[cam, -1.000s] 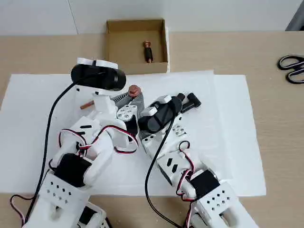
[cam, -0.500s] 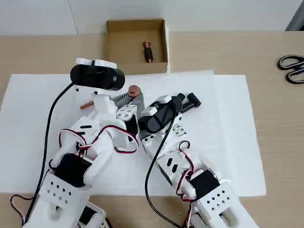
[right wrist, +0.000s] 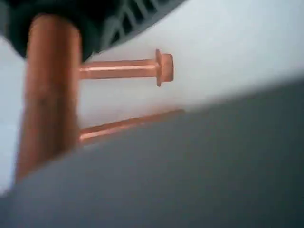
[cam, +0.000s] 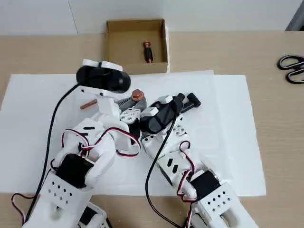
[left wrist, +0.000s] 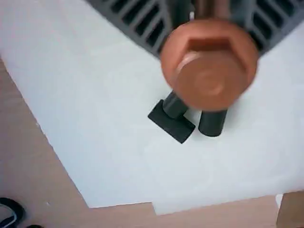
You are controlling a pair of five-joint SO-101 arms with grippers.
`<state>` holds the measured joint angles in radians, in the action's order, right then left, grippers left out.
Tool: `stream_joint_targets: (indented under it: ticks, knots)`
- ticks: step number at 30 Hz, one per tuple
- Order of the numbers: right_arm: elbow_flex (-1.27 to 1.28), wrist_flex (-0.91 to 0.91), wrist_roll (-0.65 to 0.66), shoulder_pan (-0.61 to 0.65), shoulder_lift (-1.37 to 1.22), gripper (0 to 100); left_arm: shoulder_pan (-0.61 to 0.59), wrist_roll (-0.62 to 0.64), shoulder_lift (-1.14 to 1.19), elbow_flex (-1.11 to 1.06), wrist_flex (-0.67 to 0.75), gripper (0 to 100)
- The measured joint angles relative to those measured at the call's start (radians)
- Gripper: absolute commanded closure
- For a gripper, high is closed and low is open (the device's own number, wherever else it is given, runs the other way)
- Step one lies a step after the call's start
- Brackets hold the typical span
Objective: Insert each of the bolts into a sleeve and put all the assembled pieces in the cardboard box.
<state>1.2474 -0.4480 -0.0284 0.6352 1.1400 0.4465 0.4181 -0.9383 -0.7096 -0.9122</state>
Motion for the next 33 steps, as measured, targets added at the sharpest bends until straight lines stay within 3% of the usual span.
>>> stream_joint_targets:
  ticks: [33]
  knots:
    - [0.000,0.000,0.000,0.021,-0.002,99.4,0.018,-0.170,-0.002,-0.117,0.000,99]
